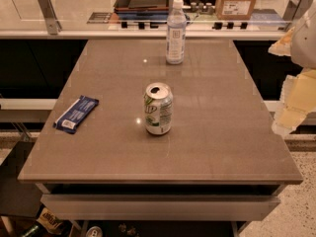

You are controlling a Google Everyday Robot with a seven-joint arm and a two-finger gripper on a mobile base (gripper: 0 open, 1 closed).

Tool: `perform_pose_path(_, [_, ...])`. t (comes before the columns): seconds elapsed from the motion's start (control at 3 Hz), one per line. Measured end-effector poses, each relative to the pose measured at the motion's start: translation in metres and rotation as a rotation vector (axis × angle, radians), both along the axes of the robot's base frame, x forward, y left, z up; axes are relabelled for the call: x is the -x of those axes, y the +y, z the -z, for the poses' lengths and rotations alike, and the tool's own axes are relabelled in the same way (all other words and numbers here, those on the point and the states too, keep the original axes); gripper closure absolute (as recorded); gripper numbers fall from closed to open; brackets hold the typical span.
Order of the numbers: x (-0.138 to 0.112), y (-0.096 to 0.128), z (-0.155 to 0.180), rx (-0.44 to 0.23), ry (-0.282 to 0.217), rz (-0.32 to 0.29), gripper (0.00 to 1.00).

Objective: Knock 7up can over

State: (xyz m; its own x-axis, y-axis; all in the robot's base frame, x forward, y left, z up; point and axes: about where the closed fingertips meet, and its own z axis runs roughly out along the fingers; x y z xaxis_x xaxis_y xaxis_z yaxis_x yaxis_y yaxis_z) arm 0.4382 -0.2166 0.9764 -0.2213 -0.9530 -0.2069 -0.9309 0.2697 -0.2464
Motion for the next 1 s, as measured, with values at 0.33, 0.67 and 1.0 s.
perform_pose_path(0.33, [0.0, 0.0, 0.0, 0.0, 0.0, 0.0, 0.0])
perform_pose_path(0.67, [0.001, -0.006, 0.001, -0.039, -0.021, 0.037, 0.0])
perform_pose_path(1.0, [0.005, -0.02, -0.022, -0.184, -0.035, 0.171, 0.0])
